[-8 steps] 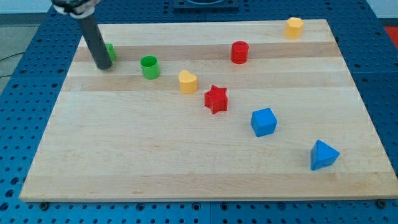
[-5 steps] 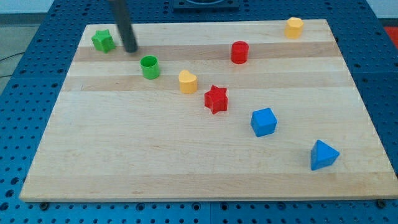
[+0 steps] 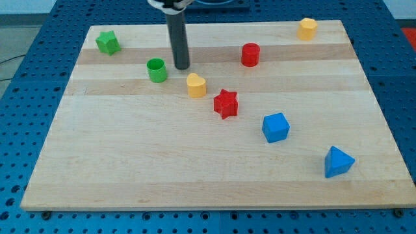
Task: Move the red circle diagonal to the bottom left of the yellow heart
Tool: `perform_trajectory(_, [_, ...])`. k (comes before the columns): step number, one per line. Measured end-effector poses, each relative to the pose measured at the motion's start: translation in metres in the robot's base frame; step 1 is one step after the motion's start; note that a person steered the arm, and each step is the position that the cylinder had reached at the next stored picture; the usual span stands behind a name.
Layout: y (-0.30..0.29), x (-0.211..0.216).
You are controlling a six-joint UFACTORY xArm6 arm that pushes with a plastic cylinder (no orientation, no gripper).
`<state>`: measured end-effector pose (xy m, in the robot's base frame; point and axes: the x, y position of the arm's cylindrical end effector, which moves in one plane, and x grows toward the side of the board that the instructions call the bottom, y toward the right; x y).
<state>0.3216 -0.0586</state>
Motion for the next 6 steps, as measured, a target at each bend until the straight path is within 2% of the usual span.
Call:
perform_trajectory(1, [0.026,-0.030])
perform_trajectory(3, [0.064,-0.059])
perform_trajectory(5, [0.165,-0.050])
perform_trajectory(6, [0.151,-0.015])
